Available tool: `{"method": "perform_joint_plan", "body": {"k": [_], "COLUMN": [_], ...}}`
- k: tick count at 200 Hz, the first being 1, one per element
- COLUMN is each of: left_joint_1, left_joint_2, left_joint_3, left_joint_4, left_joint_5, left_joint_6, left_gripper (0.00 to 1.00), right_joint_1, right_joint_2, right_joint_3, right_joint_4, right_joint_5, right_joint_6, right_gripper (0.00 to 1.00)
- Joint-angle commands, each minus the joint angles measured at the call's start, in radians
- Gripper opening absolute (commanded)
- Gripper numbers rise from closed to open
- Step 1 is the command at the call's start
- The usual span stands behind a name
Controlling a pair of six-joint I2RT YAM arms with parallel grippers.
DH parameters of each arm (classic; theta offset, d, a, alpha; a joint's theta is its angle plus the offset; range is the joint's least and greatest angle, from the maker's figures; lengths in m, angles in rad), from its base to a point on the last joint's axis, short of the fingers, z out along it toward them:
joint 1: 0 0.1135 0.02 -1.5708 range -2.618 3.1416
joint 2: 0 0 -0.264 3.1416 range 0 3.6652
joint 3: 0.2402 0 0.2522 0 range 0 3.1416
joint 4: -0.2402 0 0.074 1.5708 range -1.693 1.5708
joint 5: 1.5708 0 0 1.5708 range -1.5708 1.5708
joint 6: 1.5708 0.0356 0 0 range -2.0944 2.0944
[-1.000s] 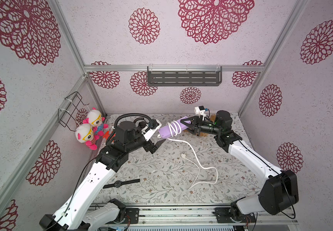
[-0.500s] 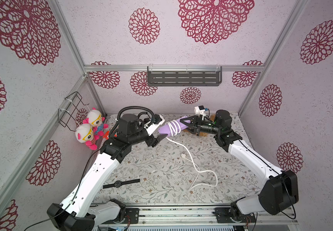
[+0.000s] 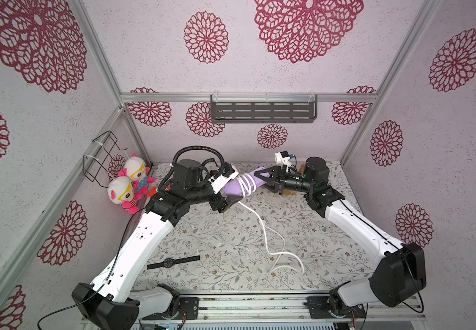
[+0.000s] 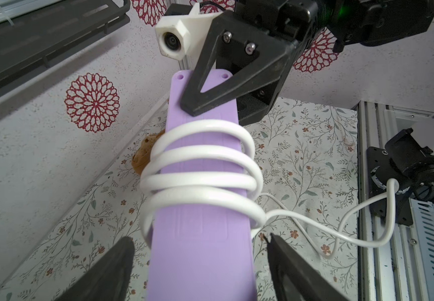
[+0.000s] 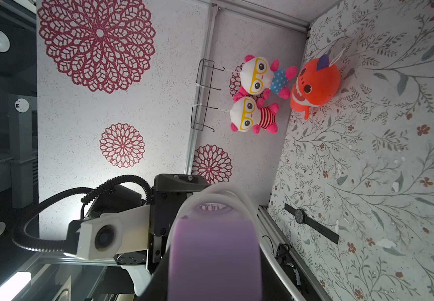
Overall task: Unwrap the cord wrapped around the power strip
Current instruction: Adjust the power strip.
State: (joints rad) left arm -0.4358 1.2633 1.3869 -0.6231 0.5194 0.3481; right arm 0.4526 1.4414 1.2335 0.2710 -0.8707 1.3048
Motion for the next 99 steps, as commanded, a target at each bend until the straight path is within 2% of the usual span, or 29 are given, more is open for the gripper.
{"method": "perform_joint_plan", "body": {"k": [1, 43, 55, 80, 99], "left_joint_1": [0.014, 0.019, 0.019, 0.018, 0.019], "left_joint_2": [0.01, -0.003, -0.01, -0.004, 0.002], "left_joint_3": [0.013, -0.019, -0.032, -0.034, -0.03], "left_joint_4": [-0.029, 0.001, 0.022, 0.021, 0.006], "left_joint_5": [0.048, 0.07, 0.07, 0.056, 0.057], "left_joint_6": [-0.002, -0.036, -0.045, -0.049, -0.045], "left_gripper": [0.72, 0.55, 0.55, 0.61, 0.58], "right_joint_1": [0.003, 0.004, 0.005, 0.007, 0.006], "right_joint_2": [-0.013, -0.01, -0.009, -0.003, -0.001], "right_joint_3": [0.047, 0.043, 0.042, 0.033, 0.034], "right_joint_4": [0.066, 0.079, 0.094, 0.149, 0.158], "right_joint_5": [-0.038, -0.038, -0.043, -0.053, -0.059], "right_joint_6": [-0.018, -0.008, 0.0, 0.038, 0.043], "right_gripper": [0.0, 0.0, 0.0, 0.0, 0.0]}}
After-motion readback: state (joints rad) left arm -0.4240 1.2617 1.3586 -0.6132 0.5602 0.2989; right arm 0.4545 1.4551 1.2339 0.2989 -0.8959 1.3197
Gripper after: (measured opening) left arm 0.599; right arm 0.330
